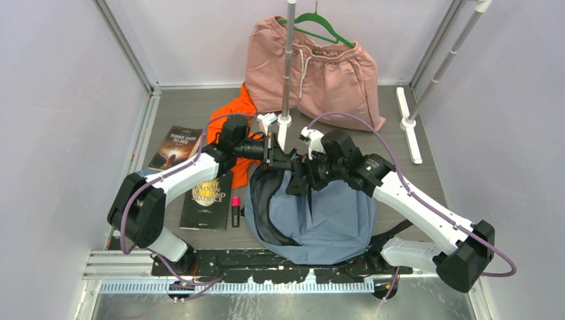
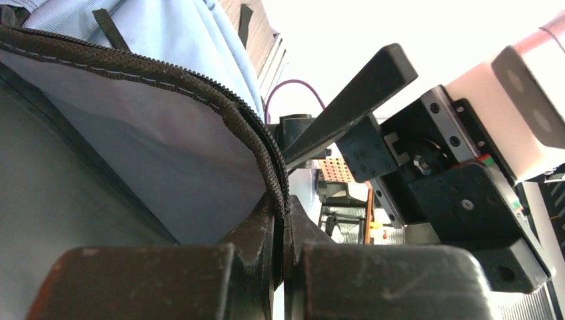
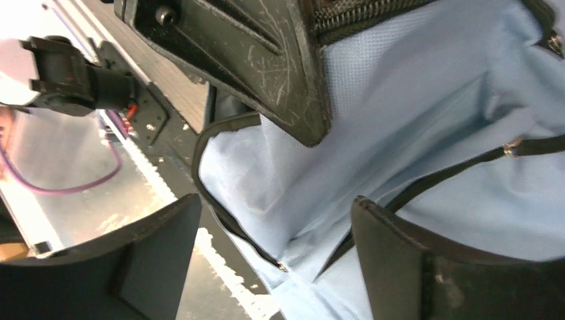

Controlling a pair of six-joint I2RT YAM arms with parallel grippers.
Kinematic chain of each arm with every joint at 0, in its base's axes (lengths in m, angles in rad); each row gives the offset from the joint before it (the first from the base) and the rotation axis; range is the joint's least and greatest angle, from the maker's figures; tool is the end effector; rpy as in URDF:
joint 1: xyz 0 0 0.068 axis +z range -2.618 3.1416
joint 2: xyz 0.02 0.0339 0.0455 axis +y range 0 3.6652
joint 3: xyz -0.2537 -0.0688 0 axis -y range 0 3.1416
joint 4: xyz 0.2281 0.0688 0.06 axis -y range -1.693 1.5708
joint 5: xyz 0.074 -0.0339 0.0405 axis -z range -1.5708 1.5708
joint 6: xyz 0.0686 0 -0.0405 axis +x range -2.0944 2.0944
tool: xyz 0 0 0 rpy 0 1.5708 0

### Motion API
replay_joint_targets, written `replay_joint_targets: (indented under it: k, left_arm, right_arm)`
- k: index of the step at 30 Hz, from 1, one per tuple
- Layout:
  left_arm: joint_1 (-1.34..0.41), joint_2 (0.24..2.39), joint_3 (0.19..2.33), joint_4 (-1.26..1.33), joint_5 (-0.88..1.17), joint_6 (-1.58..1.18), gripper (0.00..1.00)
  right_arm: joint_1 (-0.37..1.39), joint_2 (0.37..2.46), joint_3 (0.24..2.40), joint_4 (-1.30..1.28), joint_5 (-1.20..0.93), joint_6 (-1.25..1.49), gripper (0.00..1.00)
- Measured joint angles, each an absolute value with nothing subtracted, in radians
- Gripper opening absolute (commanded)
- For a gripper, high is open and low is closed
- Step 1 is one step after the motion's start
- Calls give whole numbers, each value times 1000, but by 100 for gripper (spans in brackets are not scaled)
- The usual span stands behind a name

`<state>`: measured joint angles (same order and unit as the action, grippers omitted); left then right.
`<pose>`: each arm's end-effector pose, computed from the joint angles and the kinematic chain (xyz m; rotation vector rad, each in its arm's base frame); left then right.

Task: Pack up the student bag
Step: Adjust the student bag at the center of the board.

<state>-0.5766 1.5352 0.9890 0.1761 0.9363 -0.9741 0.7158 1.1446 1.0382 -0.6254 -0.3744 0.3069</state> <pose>0.2582 -0.2338 0.2583 0.3090 2.2834 -1.8298 0.1728 0.1835 0.2878 -0.6925 2.3314 0.9292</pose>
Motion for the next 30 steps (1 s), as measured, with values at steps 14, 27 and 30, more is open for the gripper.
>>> replay_joint_targets:
  k: [14,27,30]
  left_arm:
    - [-555,1518,1153,-279,623,-987,0]
    - [-554,1455,1183,-484,389,-1168,0]
    - [-554,1448,1182,-492,380,-1184,0]
  right_arm:
    - [915,1017,1042,-622,187,490,100]
    - [1339,1316,1138,-553,706,518,100]
    - [1343,1380,1140,-541,780,535,100]
